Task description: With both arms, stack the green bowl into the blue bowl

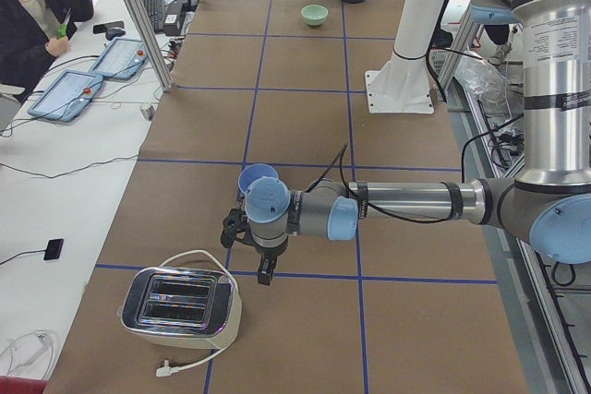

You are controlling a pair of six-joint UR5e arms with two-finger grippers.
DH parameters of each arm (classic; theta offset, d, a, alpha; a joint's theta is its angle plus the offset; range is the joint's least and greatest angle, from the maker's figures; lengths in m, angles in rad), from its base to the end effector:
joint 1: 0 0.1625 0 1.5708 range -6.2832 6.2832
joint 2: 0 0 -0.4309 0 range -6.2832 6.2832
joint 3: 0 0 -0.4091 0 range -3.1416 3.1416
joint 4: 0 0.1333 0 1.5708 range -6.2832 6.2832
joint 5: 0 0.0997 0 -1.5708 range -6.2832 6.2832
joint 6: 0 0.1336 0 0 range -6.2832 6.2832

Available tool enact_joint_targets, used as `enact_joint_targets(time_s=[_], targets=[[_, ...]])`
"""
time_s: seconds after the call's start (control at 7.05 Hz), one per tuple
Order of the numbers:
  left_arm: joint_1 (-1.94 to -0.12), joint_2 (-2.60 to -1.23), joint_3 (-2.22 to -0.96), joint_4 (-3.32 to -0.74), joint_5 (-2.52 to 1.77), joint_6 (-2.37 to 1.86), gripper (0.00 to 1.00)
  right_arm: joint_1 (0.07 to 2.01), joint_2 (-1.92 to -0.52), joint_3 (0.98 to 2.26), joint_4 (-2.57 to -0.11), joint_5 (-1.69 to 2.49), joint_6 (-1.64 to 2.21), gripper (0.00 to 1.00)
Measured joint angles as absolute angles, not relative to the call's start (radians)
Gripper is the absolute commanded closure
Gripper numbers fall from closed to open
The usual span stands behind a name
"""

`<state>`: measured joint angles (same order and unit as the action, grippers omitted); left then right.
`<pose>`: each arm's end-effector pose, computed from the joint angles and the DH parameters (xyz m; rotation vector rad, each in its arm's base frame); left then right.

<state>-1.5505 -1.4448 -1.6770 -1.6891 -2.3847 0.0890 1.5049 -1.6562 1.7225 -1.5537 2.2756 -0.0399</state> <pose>-0.0268 -0.4637 0.6796 0.1210 0.8102 0.1432 0.0151 -0.4813 0.6578 0.0708 -0.7059 -0.1307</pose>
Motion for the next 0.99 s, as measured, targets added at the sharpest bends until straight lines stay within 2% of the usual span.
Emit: enact_joint_targets(time_s=[0.57,0.99], targets=[[-1.55,-1.452,-1.675,-1.687,-2.385,0.078,0.02,1.505,-1.653,1.724,-1.537,2.279,-0.038,0.0],[-1.549,-1.505,-1.67,-1.685,-2.386,0.076,0.02,1.505,-1.626,1.735,-1.534,2.291,-0.047,0.0]])
